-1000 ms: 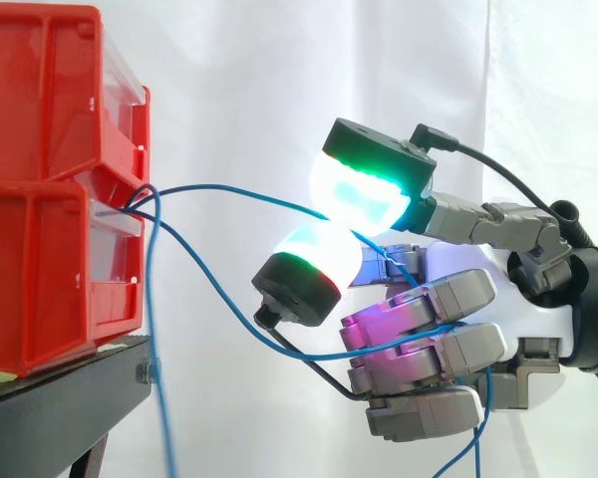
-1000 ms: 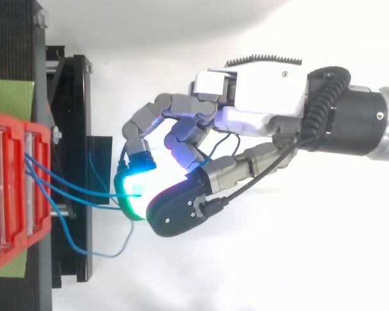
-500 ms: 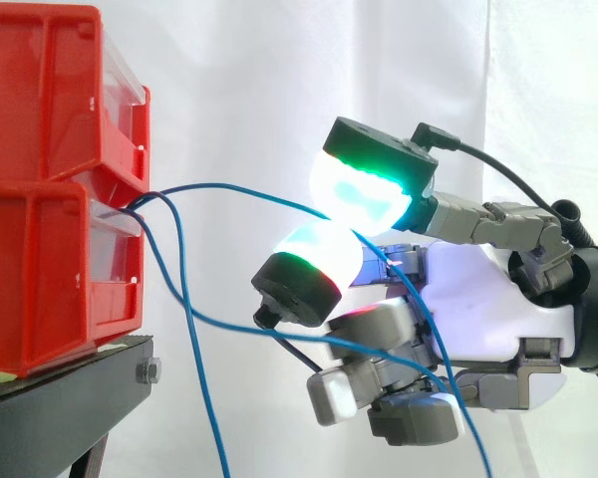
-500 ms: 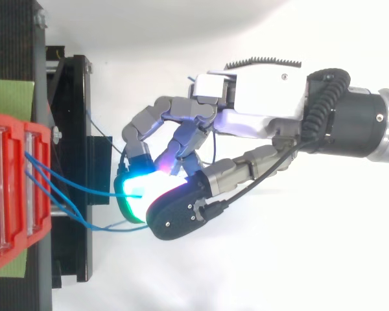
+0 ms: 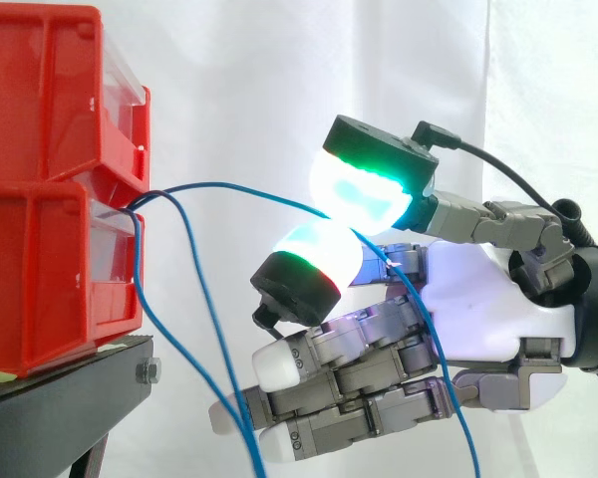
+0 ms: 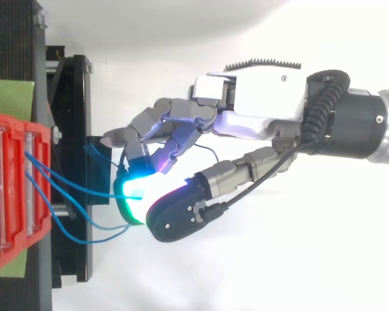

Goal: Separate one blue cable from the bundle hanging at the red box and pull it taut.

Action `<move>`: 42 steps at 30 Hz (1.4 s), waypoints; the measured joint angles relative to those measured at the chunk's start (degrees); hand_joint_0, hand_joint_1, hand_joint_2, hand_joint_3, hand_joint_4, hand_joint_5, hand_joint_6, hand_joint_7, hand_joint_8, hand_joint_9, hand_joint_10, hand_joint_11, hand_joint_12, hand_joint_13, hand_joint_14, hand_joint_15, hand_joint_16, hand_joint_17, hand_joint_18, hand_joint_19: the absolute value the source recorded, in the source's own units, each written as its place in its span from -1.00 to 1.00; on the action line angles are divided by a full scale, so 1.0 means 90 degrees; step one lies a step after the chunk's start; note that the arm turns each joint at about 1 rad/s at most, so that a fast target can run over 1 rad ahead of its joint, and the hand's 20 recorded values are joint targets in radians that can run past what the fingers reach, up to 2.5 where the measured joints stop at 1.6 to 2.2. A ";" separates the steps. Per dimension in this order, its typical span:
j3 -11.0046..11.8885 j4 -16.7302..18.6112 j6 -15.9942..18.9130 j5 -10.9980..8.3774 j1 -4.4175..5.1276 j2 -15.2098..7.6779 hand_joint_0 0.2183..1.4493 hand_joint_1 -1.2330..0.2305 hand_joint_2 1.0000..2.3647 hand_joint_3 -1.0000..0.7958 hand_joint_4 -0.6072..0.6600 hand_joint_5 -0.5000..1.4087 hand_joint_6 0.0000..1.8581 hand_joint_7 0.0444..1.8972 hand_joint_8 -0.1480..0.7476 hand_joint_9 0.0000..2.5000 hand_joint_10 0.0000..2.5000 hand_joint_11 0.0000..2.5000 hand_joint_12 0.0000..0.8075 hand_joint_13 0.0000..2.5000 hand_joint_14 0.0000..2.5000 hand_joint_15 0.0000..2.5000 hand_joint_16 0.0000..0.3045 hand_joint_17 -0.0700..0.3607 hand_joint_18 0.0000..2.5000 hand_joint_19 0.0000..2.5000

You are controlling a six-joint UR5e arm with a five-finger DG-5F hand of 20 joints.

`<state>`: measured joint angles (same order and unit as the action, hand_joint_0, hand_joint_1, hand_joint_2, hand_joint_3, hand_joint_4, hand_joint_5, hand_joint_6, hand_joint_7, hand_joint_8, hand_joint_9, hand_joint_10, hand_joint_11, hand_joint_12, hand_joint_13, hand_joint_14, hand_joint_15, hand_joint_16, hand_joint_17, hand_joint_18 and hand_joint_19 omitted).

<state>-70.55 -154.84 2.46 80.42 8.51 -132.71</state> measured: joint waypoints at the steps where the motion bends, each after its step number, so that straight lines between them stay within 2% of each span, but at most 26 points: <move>1: 0.0000 -0.0001 0.0000 0.0000 0.0001 0.0000 -0.34 -0.34 -0.98 0.00 0.01 -0.60 -0.02 0.14 0.29 -0.37 -1.00 -1.00 -0.03 -0.85 -1.00 -1.00 -0.69 -0.19 -0.96 -1.00; 6: -0.0001 -0.0002 0.0000 -0.0003 0.0002 0.0000 -0.35 -0.34 -0.98 0.00 -0.01 -0.60 -0.02 0.14 0.21 -0.40 -1.00 -1.00 0.07 -0.84 -1.00 -1.00 -0.66 -0.14 -0.98 -1.00; 7: -0.0001 -0.0002 0.0000 -0.0003 0.0002 0.0000 -0.34 -0.34 -0.98 0.00 0.00 -0.60 -0.02 0.16 0.23 -0.31 -1.00 -1.00 0.06 -0.75 -1.00 -1.00 -0.65 -0.13 -0.91 -1.00; 9: -0.0001 -0.0002 0.0000 -0.0002 0.0001 0.0000 -0.34 -0.34 -0.98 0.00 0.02 -0.60 -0.02 0.17 0.25 -0.14 -0.99 -0.76 0.00 -0.61 -1.00 -1.00 -0.66 -0.14 -0.82 -0.99; 10: -0.0001 -0.0003 0.0000 -0.0001 0.0000 0.0000 -0.34 -0.34 -0.98 0.00 0.02 -0.60 -0.02 0.18 0.26 -0.09 -0.99 -0.62 -0.01 -0.52 -1.00 -0.91 -0.67 -0.14 -0.75 -0.92; 12: -0.0001 -0.0002 0.0000 0.0000 0.0001 0.0000 -0.34 -0.33 -0.98 -0.01 0.03 -0.61 -0.02 0.18 0.25 -0.04 -0.99 -0.44 -0.01 -0.38 -0.99 -0.67 -0.68 -0.17 -0.62 -0.80; 22: 0.0000 -0.0002 0.0000 0.0003 0.0000 0.0000 -0.33 -0.32 -0.98 -0.01 0.03 -0.61 -0.02 0.17 0.23 0.06 -0.99 -0.16 -0.03 -0.12 -1.00 -0.07 -0.65 -0.12 -0.35 -0.46; 23: 0.0000 -0.0002 0.0000 0.0003 0.0001 0.0000 -0.33 -0.32 -0.98 -0.01 0.03 -0.61 -0.02 0.16 0.22 0.06 -1.00 -0.13 -0.05 -0.11 -0.92 -0.04 -0.64 -0.11 -0.31 -0.40; 24: 0.0000 -0.0002 0.0000 0.0003 0.0001 0.0000 -0.33 -0.32 -0.98 0.00 0.03 -0.61 -0.02 0.16 0.23 0.07 -1.00 -0.09 -0.06 -0.14 -0.74 -0.10 -0.64 -0.10 -0.27 -0.35; 25: 0.0000 -0.0003 0.0000 0.0003 0.0000 0.0000 -0.33 -0.32 -0.98 -0.01 0.04 -0.61 -0.02 0.17 0.21 0.07 -1.00 -0.05 -0.06 -0.15 -0.65 -0.12 -0.64 -0.10 -0.26 -0.32; 26: -0.0001 -0.0003 0.0000 0.0003 0.0001 0.0000 -0.32 -0.32 -0.98 0.00 0.03 -0.61 -0.02 0.16 0.21 0.08 -1.00 0.01 -0.07 -0.20 -0.33 -0.21 -0.63 -0.09 -0.20 -0.23; 27: -0.0001 -0.0002 0.0000 0.0003 0.0001 0.0000 -0.32 -0.32 -0.98 -0.01 0.04 -0.61 -0.02 0.16 0.19 0.07 -0.87 -0.02 -0.09 -0.24 -0.10 -0.27 -0.64 -0.11 -0.17 -0.14; 28: -0.0001 -0.0002 0.0000 0.0003 0.0000 0.0000 -0.32 -0.32 -0.98 -0.01 0.04 -0.61 -0.02 0.16 0.18 0.06 -0.85 -0.01 -0.10 -0.25 -0.02 -0.28 -0.65 -0.12 -0.15 -0.08; 29: -0.0002 -0.0003 0.0000 0.0004 0.0000 0.0000 -0.32 -0.32 -0.98 -0.01 0.04 -0.61 -0.02 0.16 0.17 0.05 -0.78 -0.03 -0.09 -0.29 0.17 -0.33 -0.66 -0.14 -0.13 -0.03; 30: -0.0001 -0.0002 0.0000 0.0004 0.0000 0.0000 -0.32 -0.32 -0.98 -0.01 0.04 -0.61 -0.02 0.15 0.16 0.04 -0.71 -0.04 -0.08 -0.33 0.51 -0.42 -0.69 -0.17 -0.08 0.12; 31: -0.0001 -0.0003 0.0000 0.0003 0.0000 0.0000 -0.32 -0.32 -0.98 -0.01 0.05 -0.61 -0.02 0.16 0.15 0.04 -0.68 -0.05 -0.08 -0.34 0.55 -0.42 -0.70 -0.19 -0.07 0.16; 32: -0.0002 -0.0002 0.0000 0.0003 -0.0001 0.0000 -0.31 -0.32 -0.97 -0.01 0.05 -0.61 -0.02 0.15 0.14 0.02 -0.56 -0.09 -0.08 -0.38 0.73 -0.44 -0.71 -0.22 -0.03 0.29; 34: -0.0002 -0.0003 0.0001 0.0005 0.0000 0.0000 -0.31 -0.32 -0.98 -0.01 0.05 -0.61 -0.02 0.15 0.13 0.01 -0.48 -0.13 -0.07 -0.40 0.84 -0.43 -0.73 -0.25 -0.02 0.38; 35: -0.0002 -0.0002 0.0003 0.0007 0.0000 0.0000 -0.31 -0.32 -0.98 -0.01 0.05 -0.61 -0.02 0.16 0.13 0.01 -0.44 -0.14 -0.07 -0.42 0.93 -0.44 -0.73 -0.25 -0.03 0.37; 42: -0.0001 -0.0003 0.0005 0.0021 0.0002 0.0000 -0.30 -0.33 -0.97 -0.01 0.05 -0.61 -0.02 0.16 0.08 -0.02 -0.33 -0.17 -0.09 -0.44 1.00 -0.43 -0.74 -0.27 -0.06 0.33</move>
<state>-70.56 -154.86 2.50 80.61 8.52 -132.71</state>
